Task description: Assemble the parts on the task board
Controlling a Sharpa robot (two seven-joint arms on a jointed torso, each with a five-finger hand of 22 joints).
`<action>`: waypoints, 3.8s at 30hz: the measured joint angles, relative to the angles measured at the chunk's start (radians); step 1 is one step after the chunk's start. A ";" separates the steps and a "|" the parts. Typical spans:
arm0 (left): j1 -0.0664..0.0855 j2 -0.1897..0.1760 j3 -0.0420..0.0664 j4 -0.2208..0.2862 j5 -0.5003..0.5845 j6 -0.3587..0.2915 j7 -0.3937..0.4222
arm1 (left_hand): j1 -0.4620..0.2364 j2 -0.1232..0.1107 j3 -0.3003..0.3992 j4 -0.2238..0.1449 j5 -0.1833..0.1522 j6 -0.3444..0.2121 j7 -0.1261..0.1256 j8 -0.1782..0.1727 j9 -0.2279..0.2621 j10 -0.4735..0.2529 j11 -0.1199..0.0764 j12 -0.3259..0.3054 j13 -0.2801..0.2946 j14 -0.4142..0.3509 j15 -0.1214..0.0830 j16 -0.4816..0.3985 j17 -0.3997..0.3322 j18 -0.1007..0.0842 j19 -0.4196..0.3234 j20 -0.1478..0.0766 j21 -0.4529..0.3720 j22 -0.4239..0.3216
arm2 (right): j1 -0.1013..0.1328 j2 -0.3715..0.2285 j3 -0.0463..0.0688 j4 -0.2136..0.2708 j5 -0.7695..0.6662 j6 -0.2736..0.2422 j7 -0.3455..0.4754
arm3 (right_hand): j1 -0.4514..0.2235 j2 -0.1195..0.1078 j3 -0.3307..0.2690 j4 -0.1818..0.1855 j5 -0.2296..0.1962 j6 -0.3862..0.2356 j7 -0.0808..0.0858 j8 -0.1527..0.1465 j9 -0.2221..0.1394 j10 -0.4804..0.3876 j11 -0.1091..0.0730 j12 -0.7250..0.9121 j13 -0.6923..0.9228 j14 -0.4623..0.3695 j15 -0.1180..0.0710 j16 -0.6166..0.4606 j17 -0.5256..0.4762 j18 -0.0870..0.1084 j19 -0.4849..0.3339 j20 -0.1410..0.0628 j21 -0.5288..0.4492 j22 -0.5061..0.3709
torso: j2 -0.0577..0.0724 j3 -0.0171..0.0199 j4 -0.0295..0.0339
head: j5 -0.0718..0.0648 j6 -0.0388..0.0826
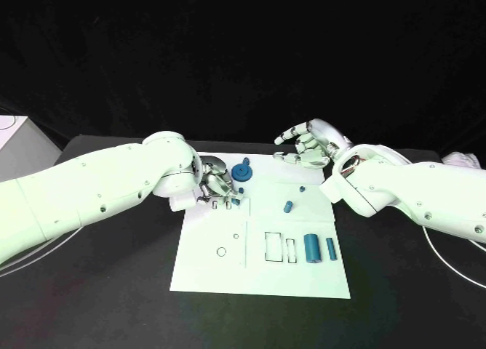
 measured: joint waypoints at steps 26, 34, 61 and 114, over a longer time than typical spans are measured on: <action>-0.006 -0.088 -0.008 0.088 -0.037 -0.081 0.003 | -0.114 -0.070 0.120 -0.096 0.211 0.037 -0.018 0.039 0.000 0.113 -0.022 0.090 0.083 0.000 -0.022 0.049 0.000 -0.016 0.063 -0.023 0.059 0.100 | -0.002 -0.012 0.000 -0.005 0.002 0.005 -0.003 | -0.005 0.005 0.000 0.000 0.000 0.000 0.000 0.000 0.000 0.000 0.000 0.000 0.000 0.000 0.000 0.000 0.001 0.000 0.000 0.000 -0.004 0.001 | -0.001 -0.0008 0.0041 | 0.004 -0.004; -0.015 -0.084 -0.012 0.094 -0.084 -0.114 0.005 | -0.118 -0.074 0.120 -0.096 0.212 0.041 -0.015 0.043 0.000 0.113 -0.022 0.090 0.083 0.000 -0.022 0.049 0.000 -0.016 0.065 -0.021 0.062 0.103 | -0.002 -0.012 0.000 -0.005 0.003 0.004 -0.003 | -0.008 0.007 0.002 0.002 0.000 0.000 0.000 0.000 0.000 0.000 0.000 0.000 0.000 0.000 0.000 0.000 0.001 0.000 0.000 0.000 -0.004 0.000 | 0.001 -0.0011 0.0024 | 0.008 -0.004; -0.021 -0.068 -0.028 0.103 -0.170 -0.133 0.009 | -0.131 -0.087 0.121 -0.097 0.238 0.051 -0.018 0.043 0.000 0.132 -0.027 0.095 0.093 0.004 -0.025 0.057 0.000 -0.031 0.079 -0.025 0.074 0.126 | -0.002 -0.016 0.000 -0.004 0.003 0.004 -0.003 | -0.012 0.004 0.003 0.003 0.000 0.000 0.000 0.000 0.000 0.000 0.000 0.000 0.000 0.000 0.000 0.000 0.000 0.000 0.000 0.000 -0.004 0.000 | 0.002 -0.0013 0.0027 | 0.008 -0.017; -0.019 -0.066 -0.025 0.104 -0.211 -0.086 0.011 | -0.129 -0.085 0.121 -0.097 0.247 0.056 -0.024 0.043 0.001 0.140 -0.027 0.095 0.094 0.000 -0.029 0.057 0.000 -0.031 0.086 -0.025 0.078 0.133 | -0.002 -0.016 0.000 -0.005 0.004 0.005 -0.003 | -0.012 0.004 0.006 0.000 0.000 0.000 0.000 0.000 -0.001 0.000 0.000 0.000 0.000 0.000 0.000 -0.004 0.000 0.000 0.000 0.000 -0.004 0.000 | 0.003 -0.0014 0.0021 | 0.007 -0.026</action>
